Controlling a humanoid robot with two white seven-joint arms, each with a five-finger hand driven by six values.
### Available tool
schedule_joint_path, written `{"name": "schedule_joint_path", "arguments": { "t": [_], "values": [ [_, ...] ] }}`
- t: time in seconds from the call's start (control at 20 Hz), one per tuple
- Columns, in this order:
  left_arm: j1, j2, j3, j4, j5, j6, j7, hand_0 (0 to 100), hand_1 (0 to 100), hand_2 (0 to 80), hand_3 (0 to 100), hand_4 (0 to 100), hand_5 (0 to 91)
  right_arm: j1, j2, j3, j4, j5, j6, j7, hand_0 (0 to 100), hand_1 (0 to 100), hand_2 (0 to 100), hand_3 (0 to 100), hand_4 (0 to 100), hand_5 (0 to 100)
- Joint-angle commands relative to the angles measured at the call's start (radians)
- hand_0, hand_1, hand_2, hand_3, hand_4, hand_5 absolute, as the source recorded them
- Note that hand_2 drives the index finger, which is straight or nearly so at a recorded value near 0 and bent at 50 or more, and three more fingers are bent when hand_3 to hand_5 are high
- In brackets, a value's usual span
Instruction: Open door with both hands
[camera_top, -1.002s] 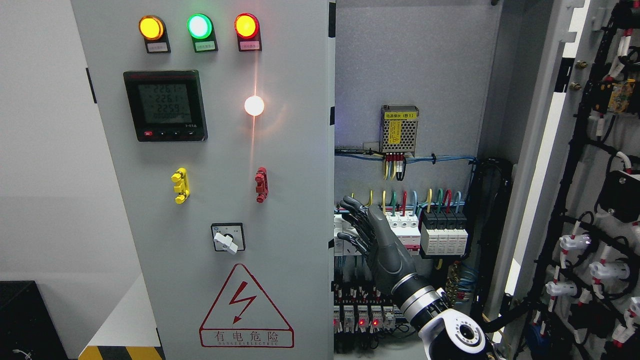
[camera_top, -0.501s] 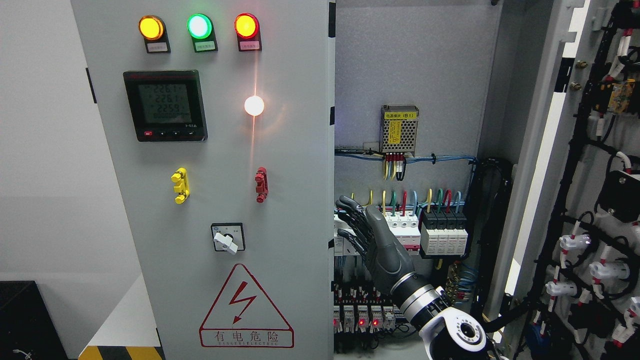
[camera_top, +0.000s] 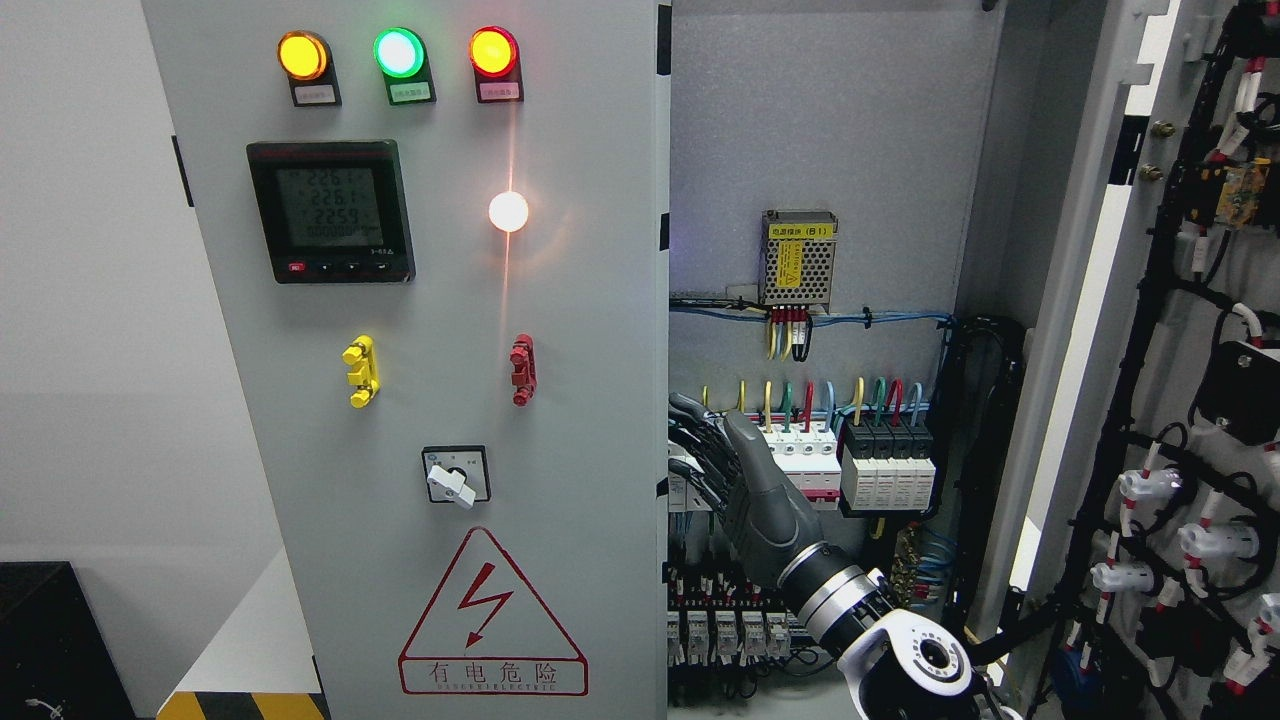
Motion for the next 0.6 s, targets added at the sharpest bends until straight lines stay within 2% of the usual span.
{"name": "schedule_joint_path", "arguments": {
  "t": [0.0,0.2,0.3,0.45,0.55],
  "values": [
    [0.0,0.0,-0.011,0.001,-0.011,0.0,0.0,0,0,0.0,0,0,0.0,-0.015,-0.01,0.0,0.037,-0.005,0.004,0.019,19,0,0,0,0,0],
    [0.0,0.0,-0.011,-0.001,-0.011,0.0,0.0,0,0,0.0,0,0,0.0,-0.021,-0.045,0.0,0.067,-0.005,0.004,0.027,19,0,0,0,0,0],
    [0.0,0.0,-0.011,0.001,-0.011,0.0,0.0,0,0,0.0,0,0,0.0,-0.029,-0.051,0.0,0.078,-0.007,0.004,0.031,19,0,0,0,0,0],
    [0.0,0.0,-0.011,-0.001,-0.011,0.0,0.0,0,0,0.0,0,0,0.0,-0.036,-0.051,-0.002,0.081,-0.007,0.004,0.072,19,0,0,0,0,0],
    [0.0,0.0,-0.011,0.001,-0.009,0.0,0.0,0,0,0.0,0,0,0.0,-0.047,-0.051,-0.002,0.083,-0.008,0.004,0.077,19,0,0,0,0,0]
  ]
}}
